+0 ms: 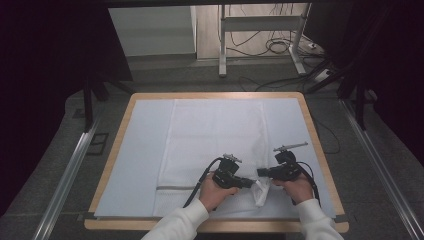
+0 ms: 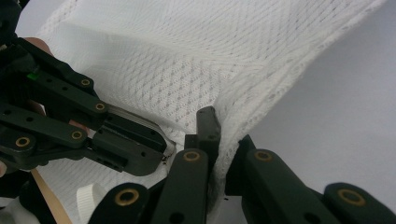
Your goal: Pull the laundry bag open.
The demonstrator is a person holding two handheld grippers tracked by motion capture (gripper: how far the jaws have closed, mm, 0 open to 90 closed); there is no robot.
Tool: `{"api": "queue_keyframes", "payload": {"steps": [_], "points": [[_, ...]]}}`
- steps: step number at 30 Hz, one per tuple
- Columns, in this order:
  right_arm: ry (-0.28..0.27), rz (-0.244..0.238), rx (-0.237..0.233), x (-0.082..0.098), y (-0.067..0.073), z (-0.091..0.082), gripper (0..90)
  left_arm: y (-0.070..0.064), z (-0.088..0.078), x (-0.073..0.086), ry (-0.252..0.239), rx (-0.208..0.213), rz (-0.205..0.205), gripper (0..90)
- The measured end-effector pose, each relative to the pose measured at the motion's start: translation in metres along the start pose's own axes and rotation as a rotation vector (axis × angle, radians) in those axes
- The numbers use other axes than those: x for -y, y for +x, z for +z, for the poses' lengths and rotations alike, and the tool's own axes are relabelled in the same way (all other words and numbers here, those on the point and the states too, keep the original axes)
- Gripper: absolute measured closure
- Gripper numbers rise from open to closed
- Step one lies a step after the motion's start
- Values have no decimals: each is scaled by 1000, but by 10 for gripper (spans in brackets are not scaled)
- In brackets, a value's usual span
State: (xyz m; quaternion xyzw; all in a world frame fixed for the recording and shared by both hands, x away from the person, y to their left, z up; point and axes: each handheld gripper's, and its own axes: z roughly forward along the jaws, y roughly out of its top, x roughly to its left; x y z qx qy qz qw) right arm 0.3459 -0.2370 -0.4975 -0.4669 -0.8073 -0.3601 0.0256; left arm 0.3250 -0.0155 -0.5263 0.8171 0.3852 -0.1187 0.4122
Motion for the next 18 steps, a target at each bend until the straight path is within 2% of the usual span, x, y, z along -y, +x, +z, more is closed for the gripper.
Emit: {"api": "queue_keyframes", "payload": {"steps": [9, 18], "points": [[-10, 4, -2, 0, -1, -1, 881, 9, -12, 9, -7, -14, -21, 872], [-21, 12, -12, 1, -2, -3, 880, 10, -20, 11, -10, -27, -3, 872]]}}
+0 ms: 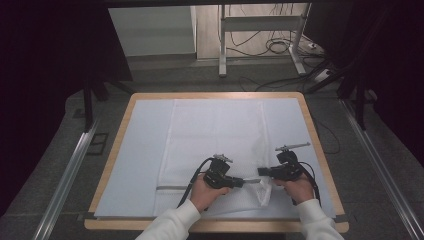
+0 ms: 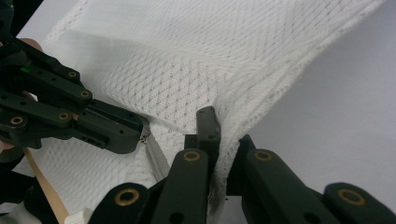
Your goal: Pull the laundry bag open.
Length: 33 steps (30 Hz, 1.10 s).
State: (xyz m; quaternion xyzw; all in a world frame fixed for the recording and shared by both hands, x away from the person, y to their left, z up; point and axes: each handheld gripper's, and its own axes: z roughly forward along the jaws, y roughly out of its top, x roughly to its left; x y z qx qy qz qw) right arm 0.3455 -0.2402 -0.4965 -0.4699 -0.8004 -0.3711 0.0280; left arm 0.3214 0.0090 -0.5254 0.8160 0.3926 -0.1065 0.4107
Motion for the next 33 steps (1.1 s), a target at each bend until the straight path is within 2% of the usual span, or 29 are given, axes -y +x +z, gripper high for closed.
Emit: {"api": "queue_keyframes", "payload": {"steps": [3, 6, 10, 13, 33], "points": [[-2, -1, -2, 0, 0, 0, 880, -1, -1, 0, -8, 3, -9, 872], [-2, -1, -4, 0, 0, 1, 880, 1, -4, 1, -1, -8, 4, 872], [-8, 0, -2, 1, 0, 0, 880, 4, -8, 4, -9, -5, -11, 872], [-6, -1, -2, 1, 0, 0, 881, 4, -11, 4, -11, -12, -3, 872], [-8, -3, 1, 1, 0, 1, 881, 7, -19, 9, -10, -25, -9, 871]]}}
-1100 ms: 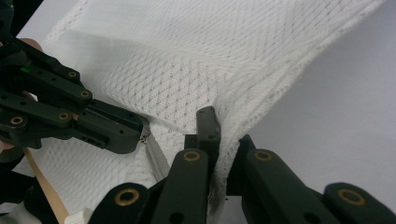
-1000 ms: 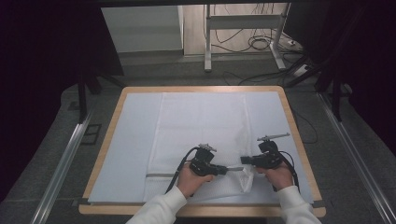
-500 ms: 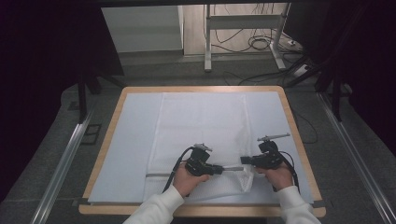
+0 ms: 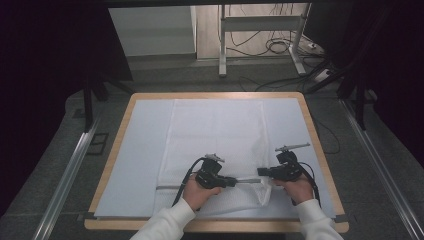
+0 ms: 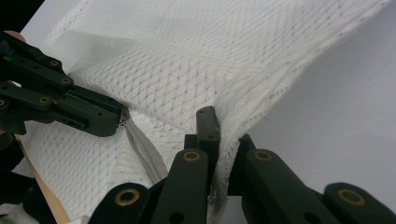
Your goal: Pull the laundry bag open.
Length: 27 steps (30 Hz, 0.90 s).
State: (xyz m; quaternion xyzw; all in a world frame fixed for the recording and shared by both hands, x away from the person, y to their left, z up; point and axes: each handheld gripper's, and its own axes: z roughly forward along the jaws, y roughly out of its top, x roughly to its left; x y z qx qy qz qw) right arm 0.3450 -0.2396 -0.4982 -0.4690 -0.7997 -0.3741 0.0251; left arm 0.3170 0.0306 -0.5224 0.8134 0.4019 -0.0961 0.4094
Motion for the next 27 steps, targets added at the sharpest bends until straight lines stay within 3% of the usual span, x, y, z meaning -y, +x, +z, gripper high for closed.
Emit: {"api": "queue_keyframes", "payload": {"steps": [27], "points": [[8, -6, 0, -1, 3, 5, 880, 15, -22, 15, -4, -38, -35, 872]]}}
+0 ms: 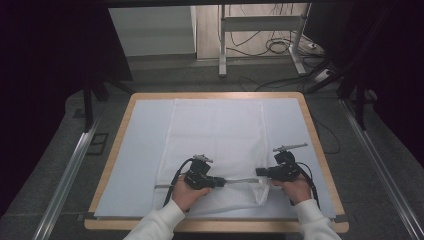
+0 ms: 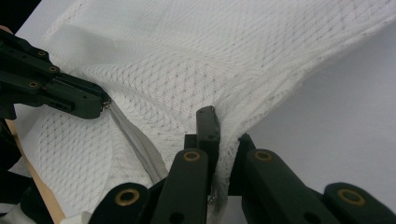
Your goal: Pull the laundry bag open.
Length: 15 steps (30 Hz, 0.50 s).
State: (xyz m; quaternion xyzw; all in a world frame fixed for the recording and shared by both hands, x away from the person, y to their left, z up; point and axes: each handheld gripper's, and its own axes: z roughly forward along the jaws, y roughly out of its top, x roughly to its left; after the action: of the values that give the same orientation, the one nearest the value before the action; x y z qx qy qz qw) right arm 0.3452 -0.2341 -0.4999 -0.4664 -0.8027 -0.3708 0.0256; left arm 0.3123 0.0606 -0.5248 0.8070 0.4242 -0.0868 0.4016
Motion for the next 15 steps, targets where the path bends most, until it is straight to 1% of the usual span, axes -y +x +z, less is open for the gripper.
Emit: {"api": "queue_keyframes", "payload": {"steps": [3, 7, 11, 12, 13, 14, 15], "points": [[0, -3, 2, 0, 0, 0, 880, 1, -2, 1, 4, -8, 9, 871], [0, -1, 4, 0, -1, 0, 880, 5, -6, 4, 0, -9, -4, 871], [2, -2, 4, 1, 0, 1, 880, 7, -10, 6, -4, -11, -2, 871], [2, -2, 4, 1, 0, 1, 880, 7, -11, 7, -11, -18, -7, 871], [2, -2, 6, 1, 0, 1, 880, 8, -13, 8, -9, -24, -1, 871], [3, -4, 7, 1, 0, 1, 881, 8, -13, 8, -13, -26, -6, 871], [2, -5, 8, 1, -1, 1, 880, 9, -14, 9, -10, -25, -3, 871]]}}
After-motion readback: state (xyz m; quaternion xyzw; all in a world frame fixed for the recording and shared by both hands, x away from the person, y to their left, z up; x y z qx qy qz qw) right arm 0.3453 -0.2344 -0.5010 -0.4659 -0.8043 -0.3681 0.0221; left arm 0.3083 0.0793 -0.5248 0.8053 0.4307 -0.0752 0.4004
